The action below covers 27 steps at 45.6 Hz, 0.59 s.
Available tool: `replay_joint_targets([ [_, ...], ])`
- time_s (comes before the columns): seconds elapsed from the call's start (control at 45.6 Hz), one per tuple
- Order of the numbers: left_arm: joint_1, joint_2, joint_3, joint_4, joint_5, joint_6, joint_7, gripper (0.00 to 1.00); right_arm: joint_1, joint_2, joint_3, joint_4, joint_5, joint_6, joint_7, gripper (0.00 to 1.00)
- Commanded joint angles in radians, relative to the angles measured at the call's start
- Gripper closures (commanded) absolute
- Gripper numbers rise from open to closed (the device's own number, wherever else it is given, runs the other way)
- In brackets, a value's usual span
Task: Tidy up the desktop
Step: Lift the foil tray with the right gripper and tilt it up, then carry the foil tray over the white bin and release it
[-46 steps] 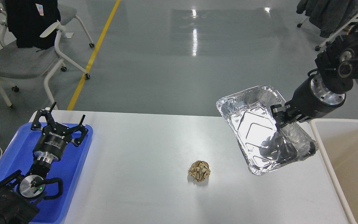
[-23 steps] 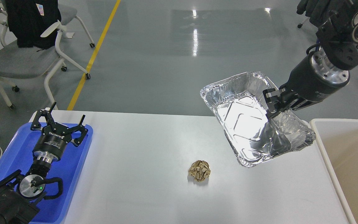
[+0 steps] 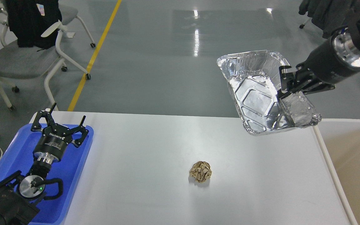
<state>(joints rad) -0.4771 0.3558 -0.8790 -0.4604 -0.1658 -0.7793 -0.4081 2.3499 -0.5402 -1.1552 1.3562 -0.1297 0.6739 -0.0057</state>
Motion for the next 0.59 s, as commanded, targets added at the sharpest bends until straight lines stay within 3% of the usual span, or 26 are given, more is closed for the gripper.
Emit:
replay_joint_targets([
  [0.0, 0.0, 0.0, 0.0, -0.001, 0.0, 0.0, 0.0, 0.01, -0.167, -0.139, -0.004, -0.213, 0.008, 0.006, 0.0, 1.0],
  [0.219, 0.0, 0.0, 0.0, 0.0, 0.0, 0.0, 0.0, 0.01, -0.478, -0.332, 0.008, -0.479, 0.004, 0.007, -0.002, 1.0],
  [0.57, 0.0, 0.0, 0.0, 0.0, 0.0, 0.0, 0.0, 0.01, -0.897, -0.464, 0.113, -0.698, 0.067, -0.098, -0.01, 1.0],
])
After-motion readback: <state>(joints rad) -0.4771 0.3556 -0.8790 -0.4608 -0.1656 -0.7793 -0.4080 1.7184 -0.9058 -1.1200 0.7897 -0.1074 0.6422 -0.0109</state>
